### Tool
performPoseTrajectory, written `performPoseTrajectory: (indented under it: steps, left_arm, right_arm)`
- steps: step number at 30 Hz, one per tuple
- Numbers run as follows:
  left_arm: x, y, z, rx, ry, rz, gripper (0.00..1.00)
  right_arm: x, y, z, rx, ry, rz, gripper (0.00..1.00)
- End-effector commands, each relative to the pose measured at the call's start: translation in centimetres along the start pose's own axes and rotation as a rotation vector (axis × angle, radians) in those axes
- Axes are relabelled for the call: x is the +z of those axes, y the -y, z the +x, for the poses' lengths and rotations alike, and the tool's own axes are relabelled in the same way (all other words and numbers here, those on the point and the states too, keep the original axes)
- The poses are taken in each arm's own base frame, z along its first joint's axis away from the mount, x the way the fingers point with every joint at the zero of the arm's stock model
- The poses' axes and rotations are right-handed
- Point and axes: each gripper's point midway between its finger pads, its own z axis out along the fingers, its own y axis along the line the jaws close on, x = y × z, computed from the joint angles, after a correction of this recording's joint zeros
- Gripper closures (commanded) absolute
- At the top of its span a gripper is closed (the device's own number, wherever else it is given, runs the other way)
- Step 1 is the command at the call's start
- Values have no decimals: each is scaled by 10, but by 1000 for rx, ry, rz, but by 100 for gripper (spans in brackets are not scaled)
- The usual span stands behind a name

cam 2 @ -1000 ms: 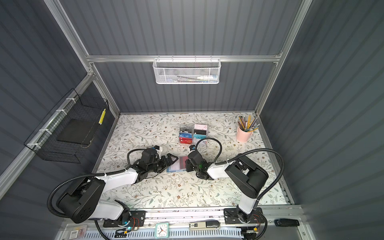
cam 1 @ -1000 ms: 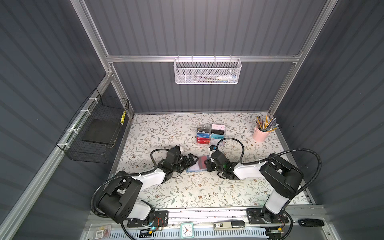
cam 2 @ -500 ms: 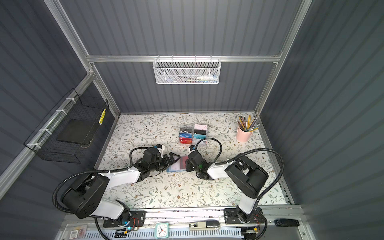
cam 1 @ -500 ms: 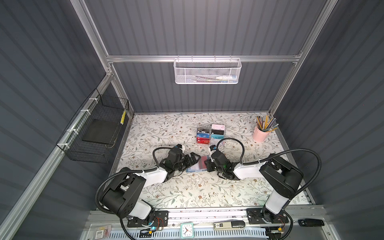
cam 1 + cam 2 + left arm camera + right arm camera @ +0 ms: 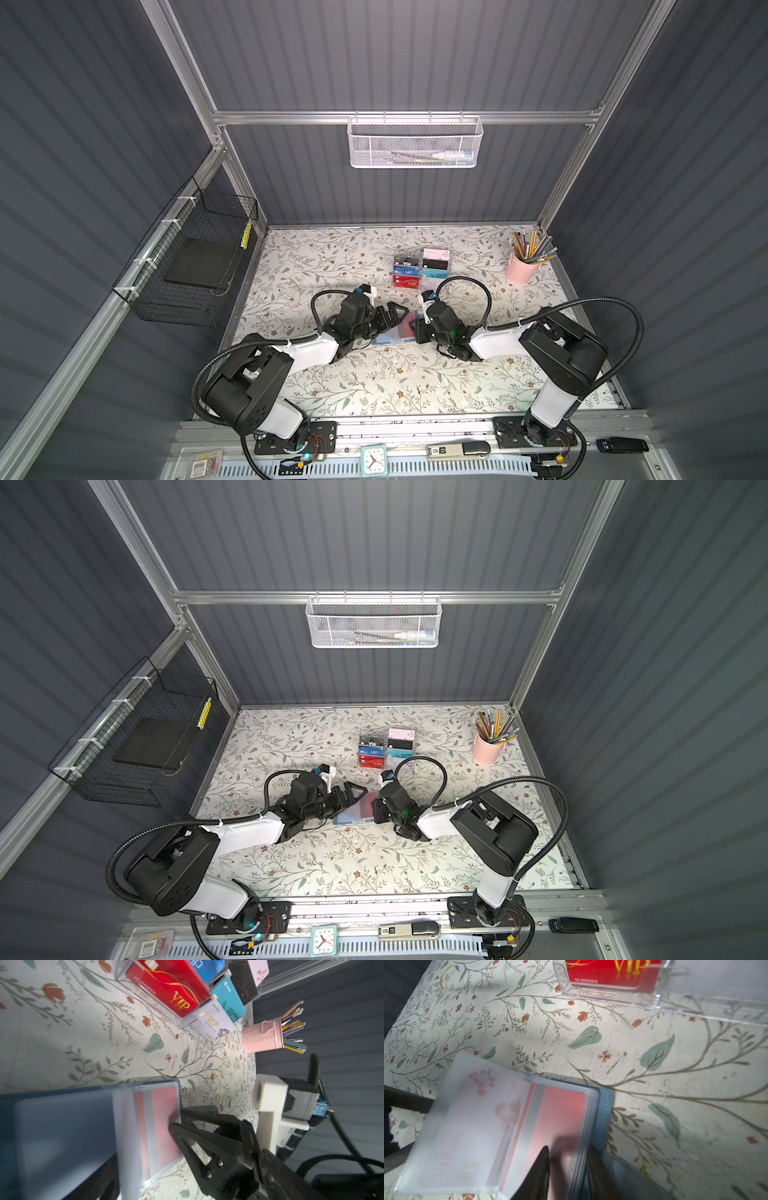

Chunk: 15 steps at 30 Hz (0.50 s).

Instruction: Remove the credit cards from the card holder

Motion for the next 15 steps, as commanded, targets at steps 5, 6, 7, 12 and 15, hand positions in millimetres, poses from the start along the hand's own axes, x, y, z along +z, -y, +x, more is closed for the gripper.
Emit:
performPoseTrajectory:
  steps: [5,6,7,12,15]
  left_arm:
    - [12,25,-4,14,2,57,0]
    - [14,26,-3,14,-1,57,0]
    - [16,26,-2,14,-5,56,0]
    - [25,27,2,12,-14,62,0]
    - [28,26,3,5,-15,63,0]
  right_arm:
    - [-13,14,24,33,-81,10,60]
    - [-15,15,23,35,-77,10,60]
    - [-16,16,22,38,-72,11,60]
    - [-28,23,19,53,-49,17,58]
    - [-37,28,19,61,-39,24,58]
